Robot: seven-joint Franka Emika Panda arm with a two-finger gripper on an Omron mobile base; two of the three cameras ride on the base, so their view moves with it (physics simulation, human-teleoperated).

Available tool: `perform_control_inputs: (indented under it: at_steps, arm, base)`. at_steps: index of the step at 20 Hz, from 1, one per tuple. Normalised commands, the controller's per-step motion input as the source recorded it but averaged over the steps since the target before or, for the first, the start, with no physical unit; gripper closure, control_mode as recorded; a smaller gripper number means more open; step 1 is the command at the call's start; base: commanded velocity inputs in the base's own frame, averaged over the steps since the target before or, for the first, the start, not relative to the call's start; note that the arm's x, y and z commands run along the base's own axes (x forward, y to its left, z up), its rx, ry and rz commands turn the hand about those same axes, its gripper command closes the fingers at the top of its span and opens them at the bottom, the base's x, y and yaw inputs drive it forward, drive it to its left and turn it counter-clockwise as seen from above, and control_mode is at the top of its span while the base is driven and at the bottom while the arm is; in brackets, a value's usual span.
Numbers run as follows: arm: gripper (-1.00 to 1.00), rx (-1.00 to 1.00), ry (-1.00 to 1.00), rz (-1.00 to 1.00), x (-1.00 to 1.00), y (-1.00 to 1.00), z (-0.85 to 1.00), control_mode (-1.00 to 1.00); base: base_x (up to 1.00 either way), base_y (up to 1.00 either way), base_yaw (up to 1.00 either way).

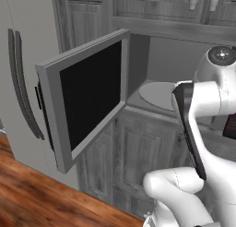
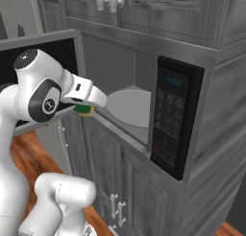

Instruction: Place the sponge inside the microwave to prepare for sanitizing.

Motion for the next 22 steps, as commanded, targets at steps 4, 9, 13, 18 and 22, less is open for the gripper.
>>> perform_control_inputs:
  at_steps: [4,9,13,18,22]
  arm:
    - [1.0,0.0,-0.05,-0.06,0.42,-0.17,-0.38,-1.0]
    - [1.0,0.0,-0.06,-0.02,0.33,-0.05,-0.18,-1.0]
    - [1.0,0.0,0.0,-0.01,0.5,-0.06,-0.11,-1.0]
    - [1.0,0.0,0.06,-0.02,0.58,-0.1,-0.19,-1.0]
    - [1.0,0.03,0.17,-0.05,0.67,-0.22,-0.28,-1.0]
  base:
    - [0.0,0.0,0.0]
    - [0.0,0.0,0.0]
    - [0.0,0.0,0.0]
    - [0.0,0.0,0.0]
    - [0.0,0.0,0.0]
